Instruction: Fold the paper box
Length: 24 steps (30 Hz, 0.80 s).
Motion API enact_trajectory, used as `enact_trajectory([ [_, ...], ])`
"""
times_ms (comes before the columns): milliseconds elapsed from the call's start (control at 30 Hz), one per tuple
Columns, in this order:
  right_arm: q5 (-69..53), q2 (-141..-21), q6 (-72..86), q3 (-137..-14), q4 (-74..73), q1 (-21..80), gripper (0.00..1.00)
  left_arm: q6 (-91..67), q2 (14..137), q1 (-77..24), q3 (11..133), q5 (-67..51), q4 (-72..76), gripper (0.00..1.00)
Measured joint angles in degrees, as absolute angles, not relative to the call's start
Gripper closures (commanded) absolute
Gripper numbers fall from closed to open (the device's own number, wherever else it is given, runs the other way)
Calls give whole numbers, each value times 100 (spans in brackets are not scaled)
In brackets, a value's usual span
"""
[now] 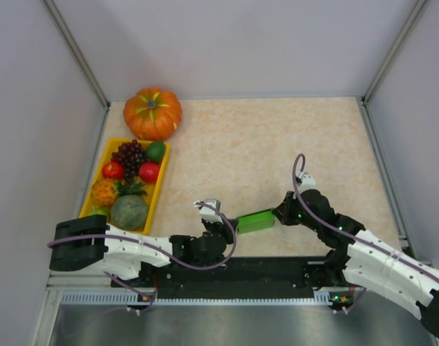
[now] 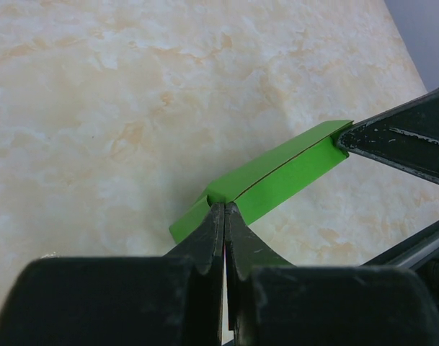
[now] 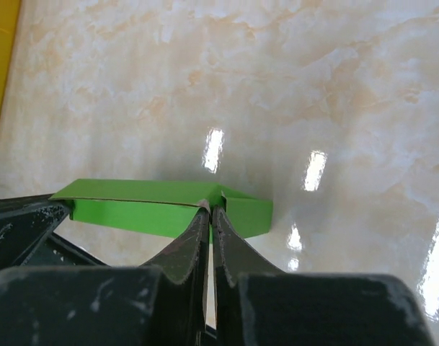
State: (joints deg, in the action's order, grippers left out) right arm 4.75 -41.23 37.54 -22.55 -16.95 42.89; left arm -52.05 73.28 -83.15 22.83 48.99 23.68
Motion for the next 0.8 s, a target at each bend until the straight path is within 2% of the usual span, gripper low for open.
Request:
enact_trajectory([
  [200, 379, -4106, 4025, -2012, -1129, 4263, 100, -5413, 7179, -8315, 2217, 5072, 2196, 100],
  [367, 399, -4156, 4145, -2233, -1511, 4292, 100, -5413, 7052, -8315, 2165, 5041, 2104, 100],
  [400, 423, -4158, 4150, -2281, -1627, 4303, 97, -5415, 7076, -8315, 2167, 5041, 2115, 100],
  [433, 440, -4141, 4154, -2338, -1772, 4313, 89, -5413, 7116, -8318, 2178, 5046, 2141, 100],
  [500, 469, -4023, 4156, -2373, -2016, 4318, 81, -5426, 7273, -8320, 2274, 5054, 2193, 100],
  [600, 471, -3763, 4185, -2405, -2375, 4316, 53, -5485, 7524, -8322, 2418, 5065, 2290, 100],
  [633, 473, -3708, 4171, -2477, -2526, 4320, 38, -5500, 7588, -8322, 2458, 5085, 2307, 100],
  [767, 537, -3850, 4281, -2945, -3282, 4313, 16, -5586, 7644, -8326, 2486, 5135, 2327, 100],
  [800, 506, -3957, 4375, -3074, -3395, 4292, 14, -5601, 7644, -8326, 2486, 5137, 2324, 100],
])
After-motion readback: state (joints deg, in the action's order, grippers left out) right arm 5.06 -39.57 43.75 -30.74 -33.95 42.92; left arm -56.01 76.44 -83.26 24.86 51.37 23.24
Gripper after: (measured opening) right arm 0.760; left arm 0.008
